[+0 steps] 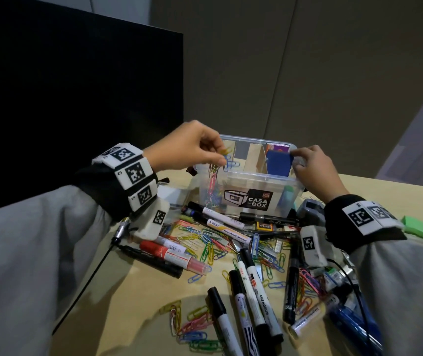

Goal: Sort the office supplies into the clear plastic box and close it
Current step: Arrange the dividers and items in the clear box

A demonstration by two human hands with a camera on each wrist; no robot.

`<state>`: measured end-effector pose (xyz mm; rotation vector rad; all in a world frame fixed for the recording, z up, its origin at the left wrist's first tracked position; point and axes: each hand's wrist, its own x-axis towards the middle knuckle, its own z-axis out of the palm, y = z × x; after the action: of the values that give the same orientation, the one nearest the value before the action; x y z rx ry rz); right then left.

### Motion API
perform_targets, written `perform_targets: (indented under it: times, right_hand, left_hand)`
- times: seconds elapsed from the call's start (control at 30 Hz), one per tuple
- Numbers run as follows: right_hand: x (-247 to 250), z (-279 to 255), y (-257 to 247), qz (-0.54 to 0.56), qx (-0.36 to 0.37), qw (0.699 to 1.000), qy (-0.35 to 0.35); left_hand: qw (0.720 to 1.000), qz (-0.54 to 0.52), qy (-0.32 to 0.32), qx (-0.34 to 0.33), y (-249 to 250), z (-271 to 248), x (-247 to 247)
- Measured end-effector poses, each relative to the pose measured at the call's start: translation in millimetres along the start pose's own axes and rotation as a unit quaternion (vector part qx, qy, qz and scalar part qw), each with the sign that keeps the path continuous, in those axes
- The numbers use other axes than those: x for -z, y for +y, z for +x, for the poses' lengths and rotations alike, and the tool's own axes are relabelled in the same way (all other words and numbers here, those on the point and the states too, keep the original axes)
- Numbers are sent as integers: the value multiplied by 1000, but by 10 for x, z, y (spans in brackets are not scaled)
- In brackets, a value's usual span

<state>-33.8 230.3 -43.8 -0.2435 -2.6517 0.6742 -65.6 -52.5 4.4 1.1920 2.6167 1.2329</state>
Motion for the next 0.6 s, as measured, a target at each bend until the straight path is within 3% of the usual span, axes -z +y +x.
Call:
perform_targets:
  times: [0.23, 0.43, 0.6]
  right_hand:
    - [14, -10, 4, 5, 6, 1000, 3]
    - [6, -5, 1, -1, 4, 1000, -1]
    - [6, -4, 8, -4, 4, 1000, -1]
  left_hand:
    - [997, 29, 69, -17, 166, 274, 242]
    - [989, 77, 123, 11, 135, 430, 244]
    - [982, 148, 80, 84, -105, 399, -5]
